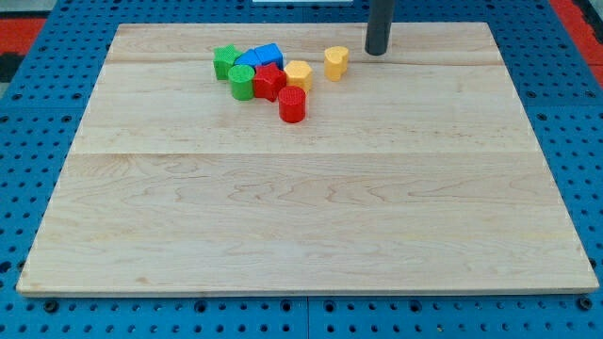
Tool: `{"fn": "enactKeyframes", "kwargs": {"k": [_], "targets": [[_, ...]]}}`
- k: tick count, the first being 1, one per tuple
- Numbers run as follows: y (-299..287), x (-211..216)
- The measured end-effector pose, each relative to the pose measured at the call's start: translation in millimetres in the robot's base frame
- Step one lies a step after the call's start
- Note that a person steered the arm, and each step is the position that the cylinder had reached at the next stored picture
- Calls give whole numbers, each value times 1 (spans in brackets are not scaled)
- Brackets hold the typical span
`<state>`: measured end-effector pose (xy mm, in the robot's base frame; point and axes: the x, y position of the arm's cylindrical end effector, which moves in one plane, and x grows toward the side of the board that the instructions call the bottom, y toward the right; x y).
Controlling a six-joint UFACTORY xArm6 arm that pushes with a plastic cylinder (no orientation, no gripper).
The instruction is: Push the yellow heart into yellow hexagon towards top side
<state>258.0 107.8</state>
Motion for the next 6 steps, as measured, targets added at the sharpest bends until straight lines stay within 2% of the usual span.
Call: {"fn": "enactKeyframes", "kwargs": {"k": [1,3,4,6], "targets": [[-6,7],[-77,7],[-93,7],[-79,11]]}}
